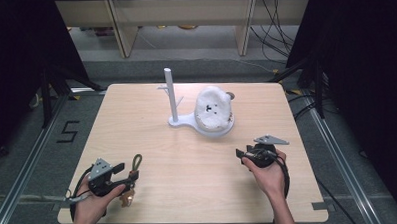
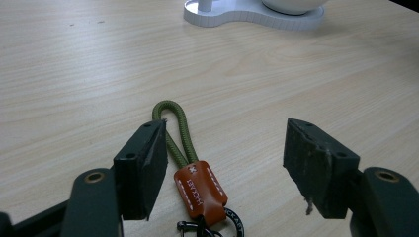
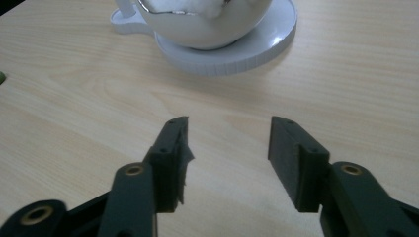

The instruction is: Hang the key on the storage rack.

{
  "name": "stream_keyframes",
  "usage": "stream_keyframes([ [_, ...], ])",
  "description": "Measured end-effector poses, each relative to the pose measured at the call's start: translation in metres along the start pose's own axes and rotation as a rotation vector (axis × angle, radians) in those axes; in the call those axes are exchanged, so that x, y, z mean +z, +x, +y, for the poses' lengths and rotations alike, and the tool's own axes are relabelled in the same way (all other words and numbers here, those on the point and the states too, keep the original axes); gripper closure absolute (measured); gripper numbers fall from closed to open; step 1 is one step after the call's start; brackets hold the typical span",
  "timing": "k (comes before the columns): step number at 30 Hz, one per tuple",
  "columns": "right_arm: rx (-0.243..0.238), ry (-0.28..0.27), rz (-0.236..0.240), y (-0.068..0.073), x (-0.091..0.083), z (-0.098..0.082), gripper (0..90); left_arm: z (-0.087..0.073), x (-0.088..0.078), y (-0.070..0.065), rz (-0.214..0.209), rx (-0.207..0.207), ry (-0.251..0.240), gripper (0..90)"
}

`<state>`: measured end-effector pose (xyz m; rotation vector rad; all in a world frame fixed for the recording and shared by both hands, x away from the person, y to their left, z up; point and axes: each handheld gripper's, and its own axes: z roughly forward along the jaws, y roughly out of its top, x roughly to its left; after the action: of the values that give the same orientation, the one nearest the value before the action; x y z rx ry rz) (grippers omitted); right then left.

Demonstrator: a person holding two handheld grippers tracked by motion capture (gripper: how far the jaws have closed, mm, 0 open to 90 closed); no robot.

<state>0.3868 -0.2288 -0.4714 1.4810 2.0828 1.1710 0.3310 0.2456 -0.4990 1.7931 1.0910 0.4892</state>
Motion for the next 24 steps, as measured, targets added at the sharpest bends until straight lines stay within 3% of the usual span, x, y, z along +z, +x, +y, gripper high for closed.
stream_keyframes([
  [3, 0.003, 0.009, 0.005, -0.001, -0.002, -0.001, 57.0, 0.001, 0.0, -0.001, 0.007, 0.006, 0.013, 33.3],
  [6, 0.014, 0.029, -0.012, -0.004, -0.007, 0.0, 60.3, 0.005, -0.002, -0.003, 0.018, 0.001, 0.061, 34.5],
  [9, 0.035, 0.037, -0.024, -0.008, -0.012, 0.002, 62.8, 0.014, -0.005, 0.001, -0.003, 0.028, 0.182, 37.0],
  [13, 0.05, 0.056, -0.034, -0.01, -0.015, 0.002, 63.3, 0.028, -0.004, 0.003, 0.02, 0.053, 0.298, 38.9],
  [15, 0.045, 0.063, -0.027, -0.009, -0.016, 0.002, 63.0, 0.034, 0.003, 0.002, 0.008, 0.036, 0.36, 38.4],
  [17, 0.041, 0.069, -0.029, -0.008, -0.016, 0.003, 61.8, 0.037, 0.012, 0.001, 0.02, -0.007, 0.4, 37.1],
  [18, 0.041, 0.069, -0.029, -0.008, -0.016, 0.003, 61.8, 0.039, 0.016, 0.002, 0.037, -0.009, 0.438, 37.1],
  [19, 0.036, 0.065, -0.022, -0.008, -0.015, 0.003, 61.2, 0.042, 0.018, 0.004, 0.046, 0.011, 0.508, 36.2],
  [23, 0.036, 0.081, -0.015, -0.008, -0.015, 0.003, 60.6, 0.046, 0.033, 0.004, 0.111, -0.018, 0.626, 35.7],
  [24, 0.031, 0.084, -0.014, -0.009, -0.015, 0.002, 60.5, 0.047, 0.035, 0.005, 0.116, -0.009, 0.647, 36.0],
])
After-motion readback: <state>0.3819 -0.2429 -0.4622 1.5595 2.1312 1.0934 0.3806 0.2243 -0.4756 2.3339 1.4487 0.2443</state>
